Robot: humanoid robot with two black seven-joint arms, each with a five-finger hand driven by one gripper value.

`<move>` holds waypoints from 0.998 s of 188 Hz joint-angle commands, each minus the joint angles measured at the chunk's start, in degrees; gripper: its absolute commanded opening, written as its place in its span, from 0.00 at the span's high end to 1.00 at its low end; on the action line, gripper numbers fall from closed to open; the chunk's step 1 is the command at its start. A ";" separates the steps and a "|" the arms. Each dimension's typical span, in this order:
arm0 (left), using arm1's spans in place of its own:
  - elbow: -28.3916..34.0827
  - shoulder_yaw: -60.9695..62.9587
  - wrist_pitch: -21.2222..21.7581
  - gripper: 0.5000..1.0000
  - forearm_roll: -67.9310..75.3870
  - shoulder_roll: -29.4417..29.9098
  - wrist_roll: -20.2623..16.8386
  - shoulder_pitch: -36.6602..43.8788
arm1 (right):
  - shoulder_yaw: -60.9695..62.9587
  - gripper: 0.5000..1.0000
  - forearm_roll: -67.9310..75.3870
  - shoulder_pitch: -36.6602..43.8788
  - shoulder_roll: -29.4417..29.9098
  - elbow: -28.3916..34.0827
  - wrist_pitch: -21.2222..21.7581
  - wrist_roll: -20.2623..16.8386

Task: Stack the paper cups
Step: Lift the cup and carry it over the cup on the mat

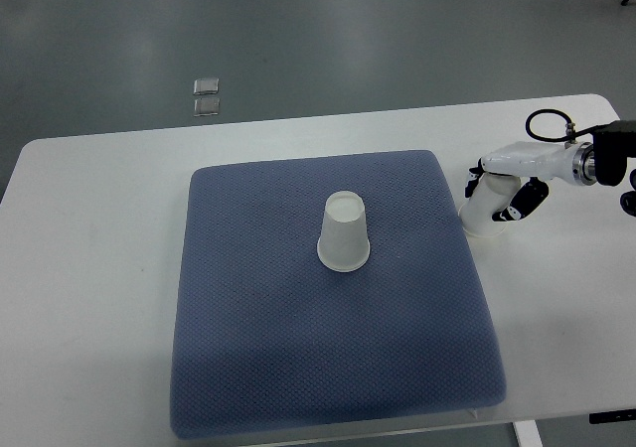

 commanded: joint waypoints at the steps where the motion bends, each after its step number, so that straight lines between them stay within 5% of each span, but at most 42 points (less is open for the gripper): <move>1: 0.00 0.00 0.00 0.00 0.00 0.00 0.00 0.00 | 0.00 0.66 0.08 1.59 0.08 0.53 1.47 0.03; 114: 0.00 0.00 0.00 0.00 0.00 0.00 0.00 0.00 | 0.53 0.65 2.98 18.55 -0.10 9.41 10.26 0.47; 155: 0.00 0.00 0.00 0.00 0.00 0.00 0.00 0.00 | 0.53 0.64 8.52 23.48 0.43 14.15 16.94 0.47; 188: 0.00 0.00 0.00 0.00 0.00 0.00 0.00 0.00 | 0.53 0.64 10.98 24.27 4.65 14.50 18.96 0.38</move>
